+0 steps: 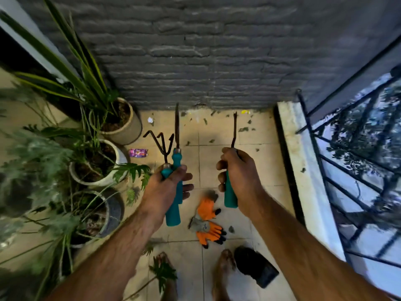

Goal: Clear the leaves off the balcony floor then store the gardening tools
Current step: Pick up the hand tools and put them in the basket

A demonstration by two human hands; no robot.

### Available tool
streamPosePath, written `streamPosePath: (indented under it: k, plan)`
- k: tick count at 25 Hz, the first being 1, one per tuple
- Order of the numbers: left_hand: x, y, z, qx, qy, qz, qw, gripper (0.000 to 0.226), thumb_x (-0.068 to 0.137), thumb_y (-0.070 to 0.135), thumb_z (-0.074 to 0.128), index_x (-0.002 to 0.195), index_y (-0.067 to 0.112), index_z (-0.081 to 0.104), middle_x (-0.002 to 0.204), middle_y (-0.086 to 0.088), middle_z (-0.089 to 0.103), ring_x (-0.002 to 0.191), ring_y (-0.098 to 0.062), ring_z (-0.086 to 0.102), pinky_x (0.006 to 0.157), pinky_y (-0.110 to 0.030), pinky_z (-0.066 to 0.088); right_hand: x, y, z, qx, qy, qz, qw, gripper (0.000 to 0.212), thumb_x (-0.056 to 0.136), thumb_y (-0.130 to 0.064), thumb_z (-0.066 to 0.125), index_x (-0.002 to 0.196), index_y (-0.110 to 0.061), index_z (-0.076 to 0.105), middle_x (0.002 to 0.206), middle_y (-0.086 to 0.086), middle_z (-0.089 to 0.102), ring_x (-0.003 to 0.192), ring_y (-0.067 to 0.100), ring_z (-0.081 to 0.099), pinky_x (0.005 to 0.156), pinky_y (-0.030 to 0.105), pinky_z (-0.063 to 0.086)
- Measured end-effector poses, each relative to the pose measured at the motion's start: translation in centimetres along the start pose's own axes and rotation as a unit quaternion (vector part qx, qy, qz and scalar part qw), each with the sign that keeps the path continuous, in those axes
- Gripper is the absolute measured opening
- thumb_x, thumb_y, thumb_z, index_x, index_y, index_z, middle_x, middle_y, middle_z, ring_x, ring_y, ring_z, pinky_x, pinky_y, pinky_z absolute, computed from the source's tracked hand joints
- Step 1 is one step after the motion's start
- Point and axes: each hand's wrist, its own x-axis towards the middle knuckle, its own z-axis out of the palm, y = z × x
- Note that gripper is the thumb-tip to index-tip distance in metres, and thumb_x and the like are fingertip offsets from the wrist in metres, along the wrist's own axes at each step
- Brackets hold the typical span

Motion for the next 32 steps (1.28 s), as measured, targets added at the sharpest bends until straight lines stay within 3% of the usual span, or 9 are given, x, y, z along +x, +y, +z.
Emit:
streamPosePath:
  k: [8, 12, 18, 26, 32]
  plan:
    - [-17.0, 6.2, 1.1, 0.033, -0.04, 0.057, 0.997, 0.036, 0.092, 0.035, 0.068, 0.118, 0.013, 0.058, 0.1, -0.012, 0.075, 0.074, -0.029, 0.074, 0.066, -0.044, 0.062, -15.3, -5.4, -7.6, 0.077, 0.046, 0.018, 0.996, 0.016, 0.102, -0.022, 0.051, 0.109, -0.011, 0.059, 0.085, 0.006, 0.063, 0.053, 0.013, 0.05, 0.045, 0.027, 0.045]
    - [-21.7, 8.5, 0.3, 0.046, -0.073, 0.096, 0.992, 0.039, 0.086, 0.039, 0.075, 0.113, 0.015, 0.061, 0.096, -0.013, 0.074, 0.068, -0.027, 0.071, 0.058, -0.04, 0.06, -21.6, -6.1, -10.1, 0.082, 0.073, -0.018, 0.994, 0.016, 0.102, -0.022, 0.054, 0.111, -0.011, 0.06, 0.087, 0.008, 0.063, 0.053, 0.014, 0.052, 0.045, 0.027, 0.046]
    - [-25.4, 9.1, -3.1, 0.148, -0.129, 0.129, 0.972, 0.04, 0.081, 0.044, 0.078, 0.106, 0.017, 0.063, 0.091, -0.013, 0.073, 0.067, -0.028, 0.072, 0.058, -0.041, 0.059, -30.0, -3.7, -8.9, 0.112, 0.154, -0.062, 0.98, 0.014, 0.104, -0.022, 0.047, 0.102, -0.011, 0.055, 0.078, 0.005, 0.061, 0.048, 0.016, 0.048, 0.044, 0.026, 0.043]
    - [-33.0, 6.9, -4.6, 0.218, -0.229, 0.155, 0.936, 0.045, 0.08, 0.058, 0.071, 0.098, 0.018, 0.062, 0.086, -0.016, 0.072, 0.07, -0.034, 0.07, 0.059, -0.043, 0.06, -41.4, 1.0, -6.6, 0.228, 0.196, -0.081, 0.95, 0.022, 0.106, -0.02, 0.039, 0.118, -0.012, 0.054, 0.08, 0.004, 0.062, 0.043, 0.012, 0.048, 0.04, 0.023, 0.04]
    - [-40.2, 4.9, 0.2, 0.218, -0.323, 0.172, 0.905, 0.036, 0.09, 0.04, 0.07, 0.101, 0.006, 0.06, 0.079, -0.019, 0.071, 0.06, -0.026, 0.064, 0.053, -0.034, 0.054, -48.3, 4.0, -12.4, 0.252, 0.264, -0.105, 0.925, 0.023, 0.105, -0.017, 0.039, 0.121, -0.007, 0.051, 0.083, 0.008, 0.06, 0.042, 0.014, 0.046, 0.04, 0.022, 0.04]
